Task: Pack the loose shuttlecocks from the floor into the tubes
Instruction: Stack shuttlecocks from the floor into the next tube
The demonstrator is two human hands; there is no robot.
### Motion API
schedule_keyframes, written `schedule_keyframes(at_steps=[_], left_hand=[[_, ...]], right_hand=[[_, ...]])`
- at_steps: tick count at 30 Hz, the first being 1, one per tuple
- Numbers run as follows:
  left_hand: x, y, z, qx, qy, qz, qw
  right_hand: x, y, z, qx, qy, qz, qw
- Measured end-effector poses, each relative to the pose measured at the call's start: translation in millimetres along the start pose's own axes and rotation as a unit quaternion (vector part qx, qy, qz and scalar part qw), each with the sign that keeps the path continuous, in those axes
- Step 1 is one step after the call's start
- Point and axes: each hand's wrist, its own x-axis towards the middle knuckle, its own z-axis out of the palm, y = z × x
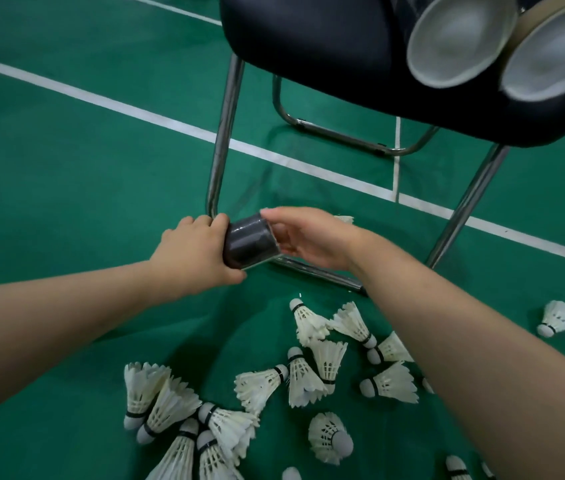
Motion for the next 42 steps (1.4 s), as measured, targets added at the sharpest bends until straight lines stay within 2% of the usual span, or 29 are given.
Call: schedule_keyframes(at_steps=[3,7,10,12,17,22,24,28,30,33,42], left_hand=[[-11,-4,0,0.032,0.006,0.016,0.999],[-18,-8,2,0.068,0.011,0.044,0.997],[-16,-5,4,0.083,-0.001,0.045,0.996],[-13,-4,4,0.073,-0.007,0.034,0.997],[-10,-3,7,0.066,-0.024,0.031,0.997],[1,-4,12,0.074,-0.031,0.042,0.996],[7,-5,15,0.083,-0.031,0.048,0.995],[19,-6,19,0.089,-0.038,0.051,0.994],[25,-8,19,0.086,-0.037,0.049,0.994],[32,-10,19,0.074,-0.030,0.043,0.996],[30,-8,29,0.065,-0.041,0.073,0.994]], right_hand=[[-4,-3,14,-0.071,-0.069,0.022,0.995],[-3,10,14,-0.067,-0.067,0.044,0.995],[4,25,8,-0.034,0.018,0.037,0.999],[4,30,-2,0.036,0.096,0.024,0.994],[-8,48,-46,0.155,0.233,0.020,0.960],[-5,76,-87,0.124,0.341,0.094,0.927],[-1,81,-99,0.062,0.375,0.135,0.915],[12,77,-117,-0.130,0.370,0.180,0.902],[20,74,-125,-0.162,0.365,0.171,0.901],[32,75,-132,-0.145,0.363,0.149,0.908],[66,75,-127,-0.005,0.376,0.145,0.915]])
